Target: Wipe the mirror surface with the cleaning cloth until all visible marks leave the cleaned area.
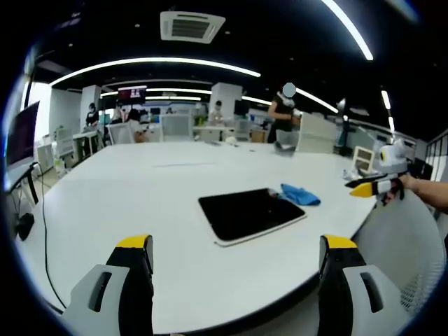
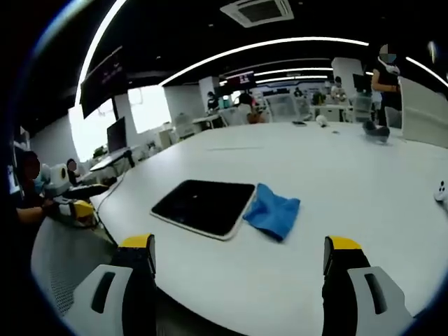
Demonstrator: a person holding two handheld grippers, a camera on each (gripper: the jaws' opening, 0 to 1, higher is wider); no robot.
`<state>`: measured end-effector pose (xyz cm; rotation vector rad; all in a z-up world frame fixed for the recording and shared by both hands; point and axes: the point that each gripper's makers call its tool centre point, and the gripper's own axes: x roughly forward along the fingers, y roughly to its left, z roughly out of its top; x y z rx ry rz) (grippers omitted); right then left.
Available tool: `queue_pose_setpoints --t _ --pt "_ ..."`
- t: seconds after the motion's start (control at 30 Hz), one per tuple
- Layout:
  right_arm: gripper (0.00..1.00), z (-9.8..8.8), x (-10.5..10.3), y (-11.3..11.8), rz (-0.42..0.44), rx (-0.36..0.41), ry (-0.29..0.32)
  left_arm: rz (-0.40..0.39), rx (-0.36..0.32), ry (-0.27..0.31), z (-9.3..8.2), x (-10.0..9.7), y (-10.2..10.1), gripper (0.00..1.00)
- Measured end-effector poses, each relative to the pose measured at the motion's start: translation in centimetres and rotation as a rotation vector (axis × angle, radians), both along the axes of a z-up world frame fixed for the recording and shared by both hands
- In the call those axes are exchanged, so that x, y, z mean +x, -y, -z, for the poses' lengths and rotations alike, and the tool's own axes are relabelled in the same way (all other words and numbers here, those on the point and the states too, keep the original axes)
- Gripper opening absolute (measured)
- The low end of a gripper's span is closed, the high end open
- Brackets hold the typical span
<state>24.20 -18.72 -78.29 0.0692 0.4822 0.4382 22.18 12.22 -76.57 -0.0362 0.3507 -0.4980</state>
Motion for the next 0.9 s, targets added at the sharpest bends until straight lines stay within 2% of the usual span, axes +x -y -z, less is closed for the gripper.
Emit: queue_pose_setpoints --t 0.2,0.63,0.9 --pt "1.0 -0.12 0.03 0.1 0.011 0.02 0.004 0.009 -0.007 -0.015 0.21 -0.06 0.14 0.99" --pt "1.0 0.55 -0.3 -0.02 0.007 0.009 -0.036 -0.006 -0.02 -0.029 0.37 -0.17 -0.09 0.99" --pt "1.0 0.76 -0.38 0.2 0.018 0.003 -0.048 0.022 -0.02 -0.04 0.52 -0.35 0.36 0.99"
